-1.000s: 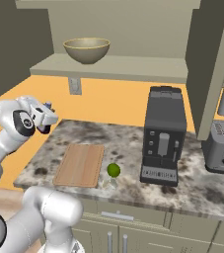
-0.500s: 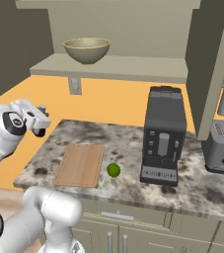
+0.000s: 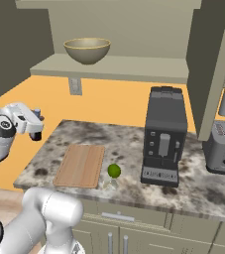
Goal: Open the cabinet. Place the bowl and condiment on the counter. Then place the lime and garlic on the cutting board.
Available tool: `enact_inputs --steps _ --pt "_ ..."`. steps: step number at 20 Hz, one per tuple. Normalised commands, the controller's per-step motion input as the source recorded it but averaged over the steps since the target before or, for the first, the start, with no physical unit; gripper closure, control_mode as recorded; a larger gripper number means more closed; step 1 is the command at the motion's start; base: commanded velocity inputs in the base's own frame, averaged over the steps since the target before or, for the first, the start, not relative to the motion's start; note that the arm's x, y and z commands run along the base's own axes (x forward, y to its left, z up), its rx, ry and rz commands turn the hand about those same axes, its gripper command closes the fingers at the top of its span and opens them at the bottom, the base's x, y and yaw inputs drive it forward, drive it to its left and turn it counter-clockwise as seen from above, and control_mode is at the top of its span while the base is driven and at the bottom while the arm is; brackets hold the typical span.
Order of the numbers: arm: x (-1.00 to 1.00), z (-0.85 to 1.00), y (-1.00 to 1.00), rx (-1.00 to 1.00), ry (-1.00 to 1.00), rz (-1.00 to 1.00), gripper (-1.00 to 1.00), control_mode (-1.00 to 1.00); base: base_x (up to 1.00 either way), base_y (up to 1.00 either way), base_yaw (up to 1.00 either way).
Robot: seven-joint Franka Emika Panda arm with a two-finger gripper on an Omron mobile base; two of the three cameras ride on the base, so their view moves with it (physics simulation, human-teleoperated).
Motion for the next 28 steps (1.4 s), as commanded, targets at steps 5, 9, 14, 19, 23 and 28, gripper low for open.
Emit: enact_inputs --steps 5,9,14,19,23,28 --pt "-0.28 -0.04 0.00 -0.01 0.00 -0.03 1.00 -1.00 0.00 0.00 0.00" --pt "-0.08 -0.13 0.04 -0.04 0.00 -0.05 1.00 -1.00 0.00 0.00 0.00" --pt "0.00 -0.14 0.11 -0.06 0.00 -0.06 1.00 -1.00 0.00 0.00 0.00" --pt "-0.05 -0.01 0.33 0.00 0.00 -0.04 1.00 -1.00 0.00 0.00 0.00" --pt "-0.12 0.00 0.35 0.00 0.01 -0.03 1.00 -1.00 0.00 0.00 0.00" --pt "-0.26 -0.01 0.07 0.00 0.00 -0.04 1.00 -1.00 0.00 0.00 0.00"
